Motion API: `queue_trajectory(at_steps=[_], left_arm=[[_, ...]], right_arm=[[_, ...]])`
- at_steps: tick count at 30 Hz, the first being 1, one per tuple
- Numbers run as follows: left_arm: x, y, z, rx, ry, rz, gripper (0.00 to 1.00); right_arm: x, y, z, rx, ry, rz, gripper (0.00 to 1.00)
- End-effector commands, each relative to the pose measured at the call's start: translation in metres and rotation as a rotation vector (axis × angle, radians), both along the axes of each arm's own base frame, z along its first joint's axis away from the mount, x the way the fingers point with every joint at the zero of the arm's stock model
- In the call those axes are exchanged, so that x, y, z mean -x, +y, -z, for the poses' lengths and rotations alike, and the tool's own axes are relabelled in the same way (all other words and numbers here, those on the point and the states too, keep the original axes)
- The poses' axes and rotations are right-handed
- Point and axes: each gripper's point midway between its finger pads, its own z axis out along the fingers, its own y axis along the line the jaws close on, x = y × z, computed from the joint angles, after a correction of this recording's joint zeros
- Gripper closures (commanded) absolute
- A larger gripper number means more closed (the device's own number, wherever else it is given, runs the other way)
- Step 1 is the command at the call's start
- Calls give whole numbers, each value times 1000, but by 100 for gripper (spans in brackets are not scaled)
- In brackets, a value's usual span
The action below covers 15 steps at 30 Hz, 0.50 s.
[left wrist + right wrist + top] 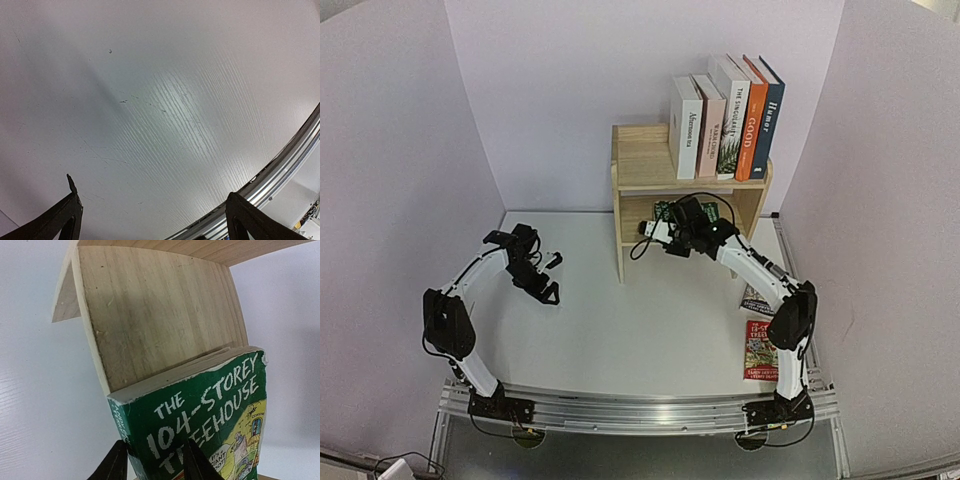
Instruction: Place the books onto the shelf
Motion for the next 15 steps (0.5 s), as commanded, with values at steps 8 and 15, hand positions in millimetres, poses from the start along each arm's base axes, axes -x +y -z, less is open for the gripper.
queue_trajectory(at_steps=[8,15], left_arm=[[2,0,-2,1,-8,17,0],[4,0,-6,7,-20,21,0]], right_arm=[[-7,-6,-17,-13,-41,33,59],[28,6,-67,-151,-78,93,36]])
